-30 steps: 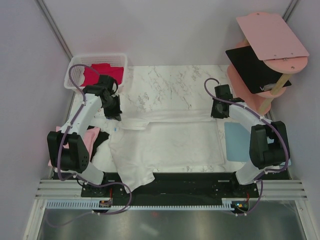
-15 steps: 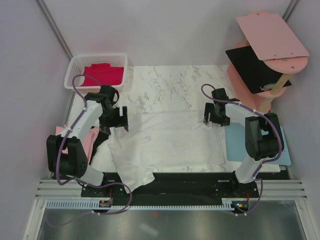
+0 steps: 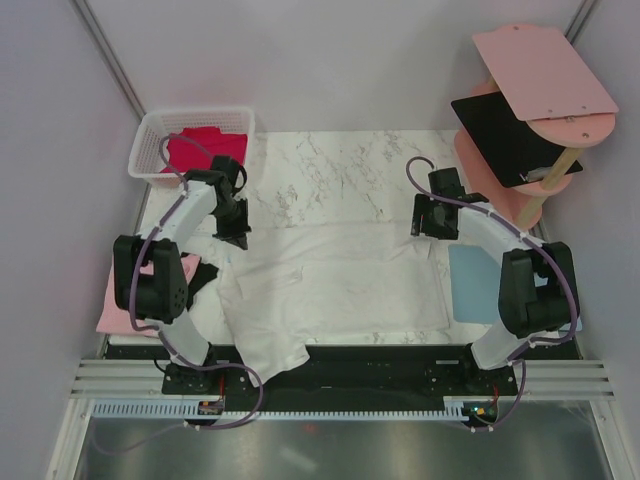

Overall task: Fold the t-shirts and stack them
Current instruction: Fold the flattened tshirt in 1/3 of the way

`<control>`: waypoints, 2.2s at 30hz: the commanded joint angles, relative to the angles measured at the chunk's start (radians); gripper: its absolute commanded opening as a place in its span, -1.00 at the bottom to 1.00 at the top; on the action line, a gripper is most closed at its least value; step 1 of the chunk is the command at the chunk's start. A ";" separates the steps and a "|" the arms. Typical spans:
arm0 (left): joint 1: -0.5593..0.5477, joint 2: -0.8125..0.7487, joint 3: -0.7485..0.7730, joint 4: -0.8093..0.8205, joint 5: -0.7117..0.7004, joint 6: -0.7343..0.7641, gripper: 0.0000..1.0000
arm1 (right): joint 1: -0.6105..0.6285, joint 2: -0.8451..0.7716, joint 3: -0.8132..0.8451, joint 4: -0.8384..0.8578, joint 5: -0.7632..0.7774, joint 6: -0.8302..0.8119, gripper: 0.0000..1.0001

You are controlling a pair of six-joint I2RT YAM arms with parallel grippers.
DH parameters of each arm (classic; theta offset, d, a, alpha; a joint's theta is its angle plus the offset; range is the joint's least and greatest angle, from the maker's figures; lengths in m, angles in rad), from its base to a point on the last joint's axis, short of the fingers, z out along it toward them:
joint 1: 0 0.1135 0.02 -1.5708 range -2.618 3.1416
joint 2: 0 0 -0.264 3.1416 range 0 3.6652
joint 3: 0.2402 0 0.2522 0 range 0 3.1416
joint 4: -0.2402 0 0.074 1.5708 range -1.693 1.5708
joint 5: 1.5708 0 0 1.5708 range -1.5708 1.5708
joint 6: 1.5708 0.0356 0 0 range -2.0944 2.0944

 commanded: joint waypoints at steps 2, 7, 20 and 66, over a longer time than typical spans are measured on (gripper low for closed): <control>-0.008 0.132 0.102 0.035 -0.009 0.018 -0.96 | 0.007 0.058 0.043 0.041 -0.028 -0.012 -0.99; -0.008 0.232 0.148 0.033 -0.060 0.022 -0.96 | 0.018 0.106 0.064 0.075 -0.037 -0.009 -1.00; -0.054 0.422 0.247 0.013 -0.175 -0.025 -0.96 | 0.036 0.267 0.115 0.079 0.003 0.018 -1.00; -0.315 0.019 0.191 0.196 -0.361 -0.126 0.99 | 0.010 -0.254 -0.056 0.188 0.141 0.053 0.06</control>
